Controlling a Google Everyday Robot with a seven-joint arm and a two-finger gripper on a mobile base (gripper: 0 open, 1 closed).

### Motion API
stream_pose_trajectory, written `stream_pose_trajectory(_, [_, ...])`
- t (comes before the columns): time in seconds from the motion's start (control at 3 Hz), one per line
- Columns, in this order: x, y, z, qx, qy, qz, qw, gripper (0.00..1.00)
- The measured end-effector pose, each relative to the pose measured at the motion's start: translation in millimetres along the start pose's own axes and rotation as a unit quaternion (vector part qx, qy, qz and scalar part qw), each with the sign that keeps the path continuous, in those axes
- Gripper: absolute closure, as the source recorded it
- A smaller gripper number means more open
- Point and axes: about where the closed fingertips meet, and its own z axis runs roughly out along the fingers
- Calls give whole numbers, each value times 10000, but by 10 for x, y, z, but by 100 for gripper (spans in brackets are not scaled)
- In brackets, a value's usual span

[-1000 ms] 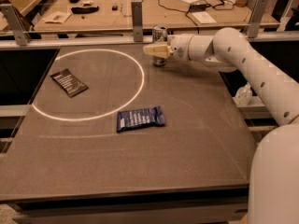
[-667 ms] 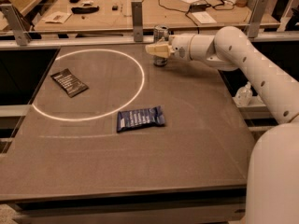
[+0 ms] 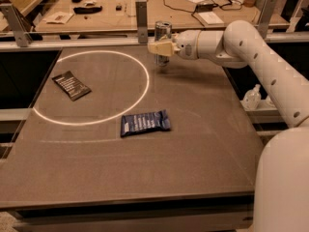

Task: Move redbull can near rxbar chocolate

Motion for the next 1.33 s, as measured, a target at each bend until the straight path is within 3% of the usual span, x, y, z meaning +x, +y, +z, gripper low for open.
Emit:
stream_pose_trajectory(1.0, [-265, 706, 298, -953, -101, -144, 9953, 100])
stream_pose_trajectory(1.33, [-270, 843, 378, -1078, -108, -162, 9940, 100])
